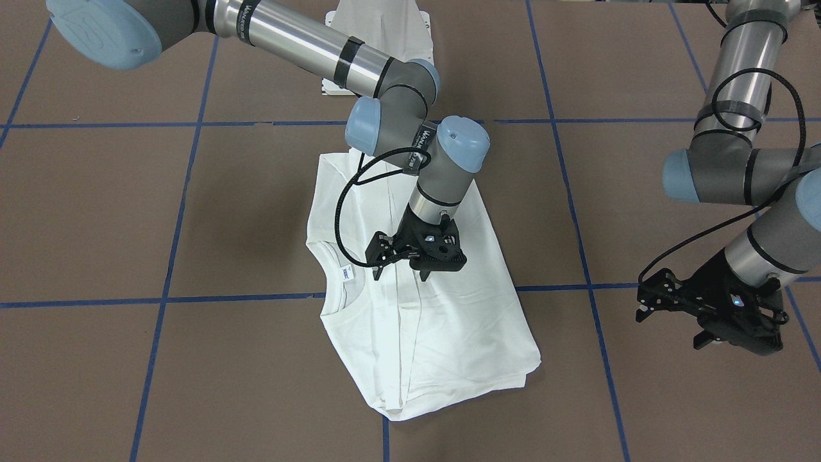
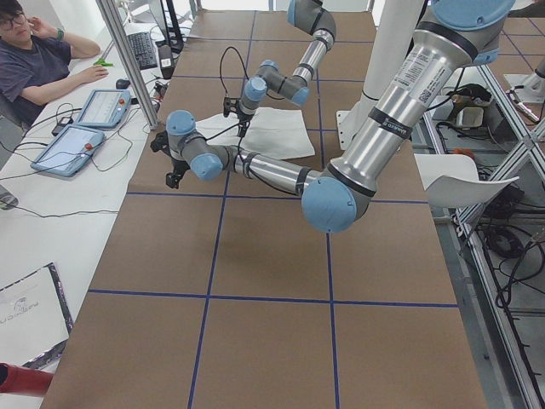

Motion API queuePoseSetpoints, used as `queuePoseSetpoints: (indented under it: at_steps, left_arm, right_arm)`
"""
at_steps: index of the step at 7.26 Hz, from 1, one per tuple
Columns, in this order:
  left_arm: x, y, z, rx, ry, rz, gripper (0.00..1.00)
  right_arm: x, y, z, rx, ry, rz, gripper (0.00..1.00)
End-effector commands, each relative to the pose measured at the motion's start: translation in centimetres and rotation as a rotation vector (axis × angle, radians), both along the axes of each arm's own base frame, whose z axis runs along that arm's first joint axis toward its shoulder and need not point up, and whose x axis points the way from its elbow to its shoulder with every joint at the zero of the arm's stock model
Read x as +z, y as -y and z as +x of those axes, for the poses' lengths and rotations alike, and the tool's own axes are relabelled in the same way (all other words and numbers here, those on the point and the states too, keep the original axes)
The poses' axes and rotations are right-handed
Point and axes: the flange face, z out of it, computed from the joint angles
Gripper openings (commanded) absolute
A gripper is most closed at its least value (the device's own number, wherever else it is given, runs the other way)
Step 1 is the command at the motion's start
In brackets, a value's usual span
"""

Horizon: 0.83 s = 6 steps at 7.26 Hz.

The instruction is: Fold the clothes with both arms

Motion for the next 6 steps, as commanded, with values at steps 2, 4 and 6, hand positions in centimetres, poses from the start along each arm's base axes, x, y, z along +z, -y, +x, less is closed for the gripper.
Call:
queuePoseSetpoints:
  at_steps: [2, 4, 6]
  left_arm:
    - [0.0, 0.0, 0.0, -0.001, 0.0, 0.001, 1.0]
    - [0.0, 0.0, 0.1, 0.0, 0.0, -0.001, 1.0]
    - [0.0, 0.0, 0.1, -0.001, 0.0, 0.003, 1.0]
  right_arm:
    - [0.9, -0.4, 0.1, -0.035, -0.066, -0.02, 1.0]
    - [0.7, 0.1, 1.5, -0.086, -0.115, -0.037, 1.0]
    - [1.1, 1.4, 4.3, -0.15, -0.177, -0.069, 1.0]
